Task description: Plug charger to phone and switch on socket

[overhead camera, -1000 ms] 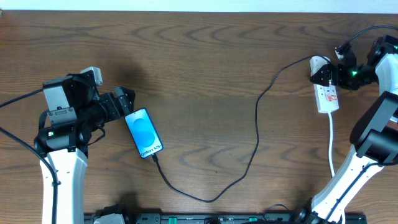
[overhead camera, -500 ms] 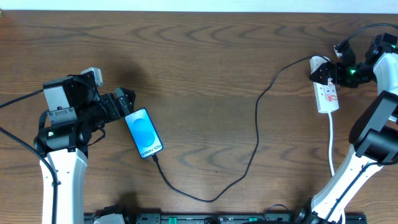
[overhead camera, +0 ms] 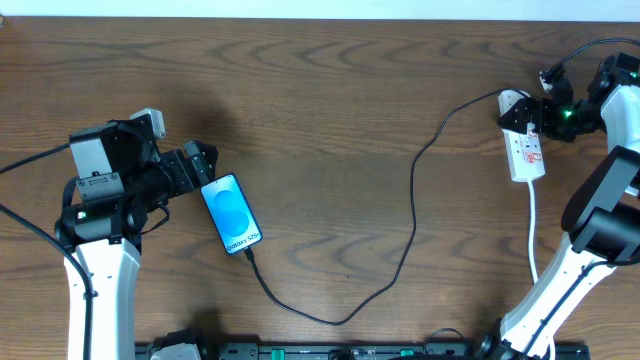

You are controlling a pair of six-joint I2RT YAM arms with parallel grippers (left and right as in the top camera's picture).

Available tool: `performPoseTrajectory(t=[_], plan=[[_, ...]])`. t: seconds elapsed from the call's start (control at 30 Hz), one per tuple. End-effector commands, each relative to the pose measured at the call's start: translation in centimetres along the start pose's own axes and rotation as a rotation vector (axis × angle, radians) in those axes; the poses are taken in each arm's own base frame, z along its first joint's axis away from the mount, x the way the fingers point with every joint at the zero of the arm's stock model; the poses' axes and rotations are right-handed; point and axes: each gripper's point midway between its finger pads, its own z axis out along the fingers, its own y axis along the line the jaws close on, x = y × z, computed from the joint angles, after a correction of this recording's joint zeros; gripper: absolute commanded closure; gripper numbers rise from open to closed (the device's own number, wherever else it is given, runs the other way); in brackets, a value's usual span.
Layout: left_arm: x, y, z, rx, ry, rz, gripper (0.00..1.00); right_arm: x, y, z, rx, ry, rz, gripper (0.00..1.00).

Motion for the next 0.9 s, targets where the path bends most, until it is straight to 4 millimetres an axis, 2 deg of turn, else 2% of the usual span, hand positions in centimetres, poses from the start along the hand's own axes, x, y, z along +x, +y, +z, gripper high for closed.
performPoseTrajectory(t=[0.0,0.27,0.63,0.77,0.87], plan=[[-0.4,-0.3,-0.3,0.010,-0.010,0.017,0.10,1.1,1.8,1.8,-0.087,0.036,0.045,0.01],[-0.4,-0.3,-0.3,0.010,-0.010,0.017,0.09,1.9,1.8,2.4,-0.094,0.057,0.077,0.01],[-0.4,-0.3,-0.3,0.010,-0.011,0.017,0.10,4.4,1.2,4.6,-0.105,0.089,0.116,0.01],[-0.4,-0.3,-0.3,0.010,-0.011,0.017,0.09,4.1,1.2,4.1,-0.100,0.081,0.116,0.01],[-0.4,-0.3,-0.3,0.010,-0.010,0.017,0.09,3.6,0.6,2.9,-0.075,0.074,0.123,0.01]])
